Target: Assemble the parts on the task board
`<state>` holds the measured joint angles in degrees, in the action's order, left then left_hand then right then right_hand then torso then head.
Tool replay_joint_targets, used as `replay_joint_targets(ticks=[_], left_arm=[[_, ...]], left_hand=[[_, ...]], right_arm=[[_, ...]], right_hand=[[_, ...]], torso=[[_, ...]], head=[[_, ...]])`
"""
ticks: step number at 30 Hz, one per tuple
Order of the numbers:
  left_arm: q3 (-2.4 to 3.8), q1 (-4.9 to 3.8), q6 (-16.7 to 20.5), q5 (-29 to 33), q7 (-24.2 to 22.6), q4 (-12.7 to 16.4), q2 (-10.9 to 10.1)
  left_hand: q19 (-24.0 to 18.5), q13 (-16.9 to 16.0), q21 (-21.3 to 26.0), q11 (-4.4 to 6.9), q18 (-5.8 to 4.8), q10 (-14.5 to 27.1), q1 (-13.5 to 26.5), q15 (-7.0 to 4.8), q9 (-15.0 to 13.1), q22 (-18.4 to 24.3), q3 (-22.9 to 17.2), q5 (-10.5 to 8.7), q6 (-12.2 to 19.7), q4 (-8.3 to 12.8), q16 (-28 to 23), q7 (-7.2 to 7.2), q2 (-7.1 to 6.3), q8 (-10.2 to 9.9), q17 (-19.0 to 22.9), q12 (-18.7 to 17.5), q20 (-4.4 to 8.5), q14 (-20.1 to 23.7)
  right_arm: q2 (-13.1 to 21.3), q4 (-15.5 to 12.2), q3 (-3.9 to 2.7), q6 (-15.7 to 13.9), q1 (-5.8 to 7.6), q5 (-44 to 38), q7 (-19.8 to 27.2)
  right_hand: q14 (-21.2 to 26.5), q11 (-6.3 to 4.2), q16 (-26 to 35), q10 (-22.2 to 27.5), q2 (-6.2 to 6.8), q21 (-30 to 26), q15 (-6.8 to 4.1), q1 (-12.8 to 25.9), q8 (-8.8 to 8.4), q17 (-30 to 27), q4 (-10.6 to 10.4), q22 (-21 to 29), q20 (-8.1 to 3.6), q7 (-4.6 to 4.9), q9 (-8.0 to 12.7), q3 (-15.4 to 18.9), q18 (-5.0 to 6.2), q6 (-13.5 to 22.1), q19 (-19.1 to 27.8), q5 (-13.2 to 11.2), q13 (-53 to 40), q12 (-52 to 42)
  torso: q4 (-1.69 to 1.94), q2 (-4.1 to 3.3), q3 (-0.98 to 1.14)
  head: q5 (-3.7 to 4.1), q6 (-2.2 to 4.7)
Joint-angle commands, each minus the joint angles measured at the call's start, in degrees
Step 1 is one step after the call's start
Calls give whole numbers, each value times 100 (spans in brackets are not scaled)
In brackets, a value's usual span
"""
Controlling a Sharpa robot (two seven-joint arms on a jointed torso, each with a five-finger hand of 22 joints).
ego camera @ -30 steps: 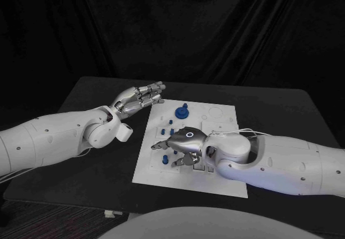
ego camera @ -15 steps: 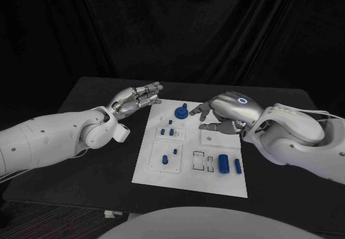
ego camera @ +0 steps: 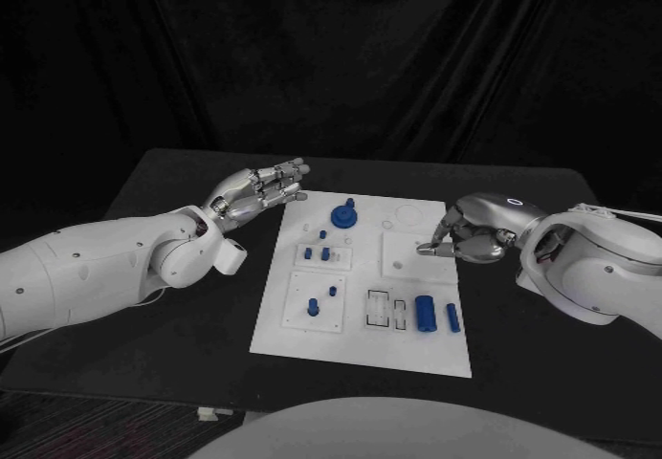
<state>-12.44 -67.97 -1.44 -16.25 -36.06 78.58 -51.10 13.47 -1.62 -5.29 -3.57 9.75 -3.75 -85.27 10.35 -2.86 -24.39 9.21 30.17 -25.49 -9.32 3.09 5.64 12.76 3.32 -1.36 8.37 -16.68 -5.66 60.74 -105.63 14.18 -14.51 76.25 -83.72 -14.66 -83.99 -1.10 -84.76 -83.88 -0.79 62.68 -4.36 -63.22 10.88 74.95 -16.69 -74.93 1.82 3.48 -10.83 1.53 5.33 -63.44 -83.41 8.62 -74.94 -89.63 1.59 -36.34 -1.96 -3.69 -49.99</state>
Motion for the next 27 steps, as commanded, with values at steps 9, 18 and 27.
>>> replay_joint_targets(ticks=[9, 18, 27], left_arm=[[5, 23, -14, 40, -80, 19, -21], [5, 44, -25, 40, -86, 19, -36], [5, 66, -34, 40, -83, 17, -52]], left_hand=[[29, -8, -14, -19, -30, -11, -38, -13, -7, 15, -20, 31, -27, 18, 31, -19, 28, 29, -5, 30, -2, 2], [28, -8, -13, -19, -30, -10, -41, -13, -6, 20, -25, 34, -23, 22, 32, -19, 30, 28, -5, 29, -2, 2], [25, -7, -11, -19, -30, -9, -45, -13, -5, 30, -33, 38, -21, 29, 30, -20, 34, 27, -5, 27, -2, 5]], right_arm=[[-92, 60, -1, 1461, -277, 213, -1416], [-279, 100, -1, 1611, -450, 189, -1653], [-418, 142, -1, 1539, -561, 163, -1737]], right_hand=[[-532, -238, -242, -612, 59, 1287, -275, 762, 1083, 1169, -11, -1164, -238, -327, -1291, -18, -268, -660, -274, -266, -1506, -37], [-542, -221, -268, -612, 133, 1976, -271, 1075, 1154, 1177, -5, -1310, -240, -329, -1792, -138, -382, -437, -422, -469, -1506, -37], [-540, -202, -264, -612, 205, 2016, -267, 1069, 1067, 1165, -2, -1313, -237, -302, -1873, -202, -385, -336, -420, -480, -1506, -37]], torso=[[20, -7, 11], [8, 9, 5], [19, 10, 3]], head=[[53, -1], [47, -1], [61, -1]])
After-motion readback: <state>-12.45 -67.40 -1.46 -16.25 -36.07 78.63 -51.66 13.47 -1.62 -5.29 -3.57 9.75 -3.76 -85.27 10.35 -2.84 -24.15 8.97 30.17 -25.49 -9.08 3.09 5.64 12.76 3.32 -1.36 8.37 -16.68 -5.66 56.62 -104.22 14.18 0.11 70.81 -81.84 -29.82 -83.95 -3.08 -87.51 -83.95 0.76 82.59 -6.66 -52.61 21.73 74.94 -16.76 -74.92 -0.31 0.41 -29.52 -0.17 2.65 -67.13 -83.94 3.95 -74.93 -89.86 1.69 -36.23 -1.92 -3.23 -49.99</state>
